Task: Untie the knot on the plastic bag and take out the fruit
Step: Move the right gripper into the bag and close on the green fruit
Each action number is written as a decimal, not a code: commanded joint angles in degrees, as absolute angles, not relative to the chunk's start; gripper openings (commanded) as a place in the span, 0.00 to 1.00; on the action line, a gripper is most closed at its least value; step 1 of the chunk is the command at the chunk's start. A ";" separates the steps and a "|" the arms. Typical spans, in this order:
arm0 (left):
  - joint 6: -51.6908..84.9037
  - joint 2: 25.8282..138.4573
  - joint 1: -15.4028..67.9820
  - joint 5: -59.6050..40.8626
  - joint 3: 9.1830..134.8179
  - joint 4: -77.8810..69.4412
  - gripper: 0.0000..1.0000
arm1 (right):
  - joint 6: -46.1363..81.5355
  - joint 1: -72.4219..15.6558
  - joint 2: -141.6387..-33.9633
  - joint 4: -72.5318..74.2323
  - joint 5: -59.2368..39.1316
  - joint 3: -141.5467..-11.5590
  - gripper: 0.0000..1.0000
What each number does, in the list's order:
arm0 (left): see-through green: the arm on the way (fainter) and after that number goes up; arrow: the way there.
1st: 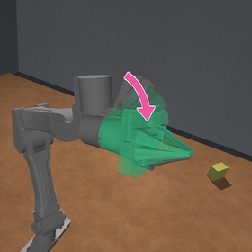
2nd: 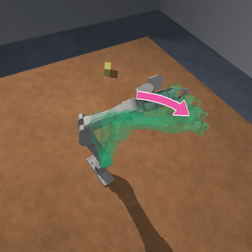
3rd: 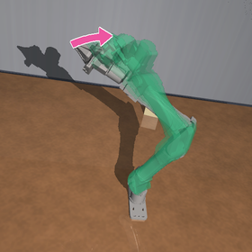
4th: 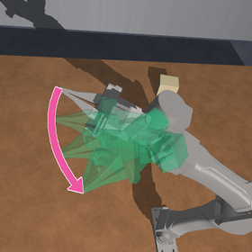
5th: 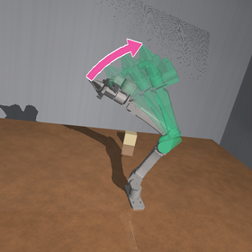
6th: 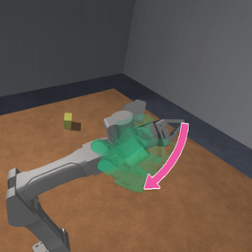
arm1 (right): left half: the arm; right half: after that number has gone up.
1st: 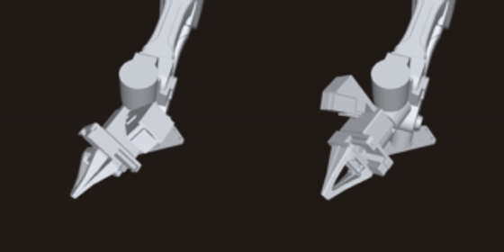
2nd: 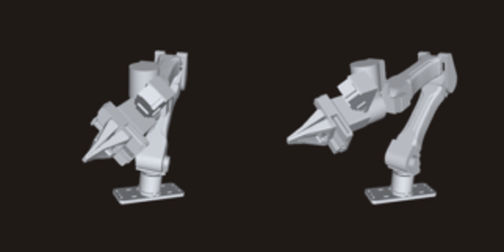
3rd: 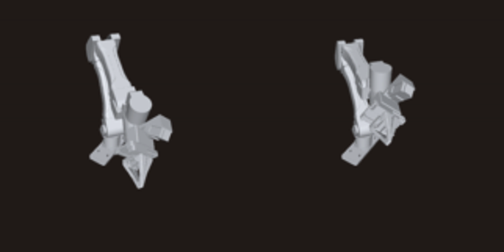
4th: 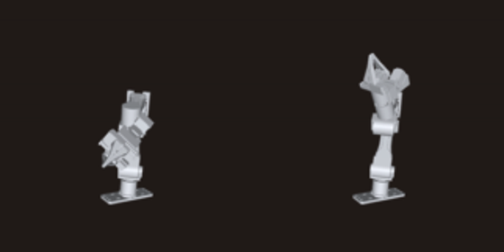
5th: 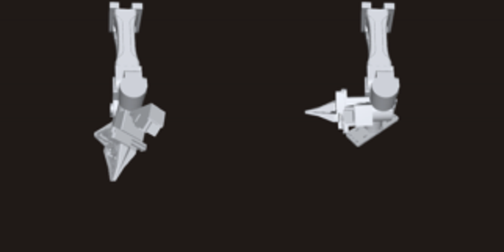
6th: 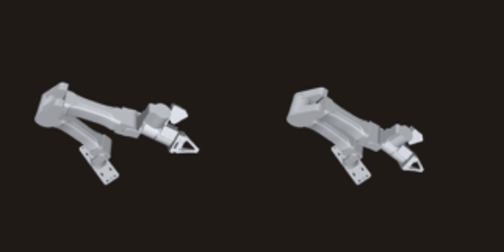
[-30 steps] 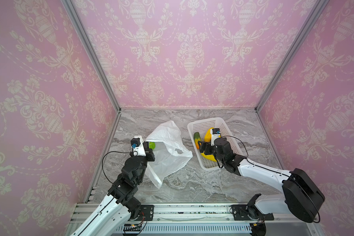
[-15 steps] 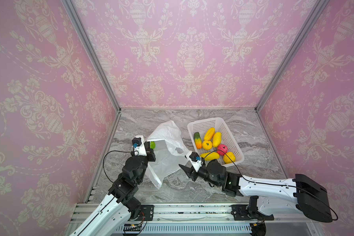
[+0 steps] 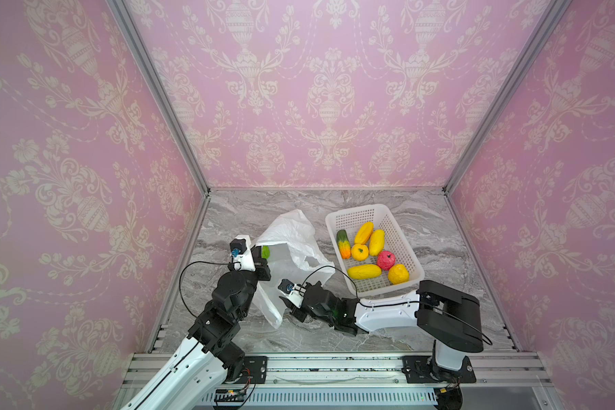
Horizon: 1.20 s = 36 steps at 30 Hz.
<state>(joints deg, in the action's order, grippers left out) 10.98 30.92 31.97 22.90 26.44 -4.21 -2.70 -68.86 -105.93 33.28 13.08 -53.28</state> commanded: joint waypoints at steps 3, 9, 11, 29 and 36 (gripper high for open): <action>10.35 30.63 31.46 20.87 28.30 -3.36 0.00 | 1.25 -66.80 -112.05 33.00 14.72 -60.24 0.37; 10.64 30.19 31.46 19.14 28.65 -2.83 0.00 | 5.22 -64.60 -119.52 38.51 11.98 -64.39 0.44; 10.83 30.11 31.46 17.86 28.73 -2.84 0.00 | 6.50 -63.61 -121.76 37.70 11.87 -66.77 0.46; 10.92 28.34 31.46 -2.25 27.53 -7.61 0.00 | 15.27 -59.16 -139.54 31.31 14.89 -92.88 0.95; 10.94 28.27 31.46 -5.15 27.24 -8.53 0.00 | 16.93 -59.26 -145.49 24.95 16.89 -103.57 0.92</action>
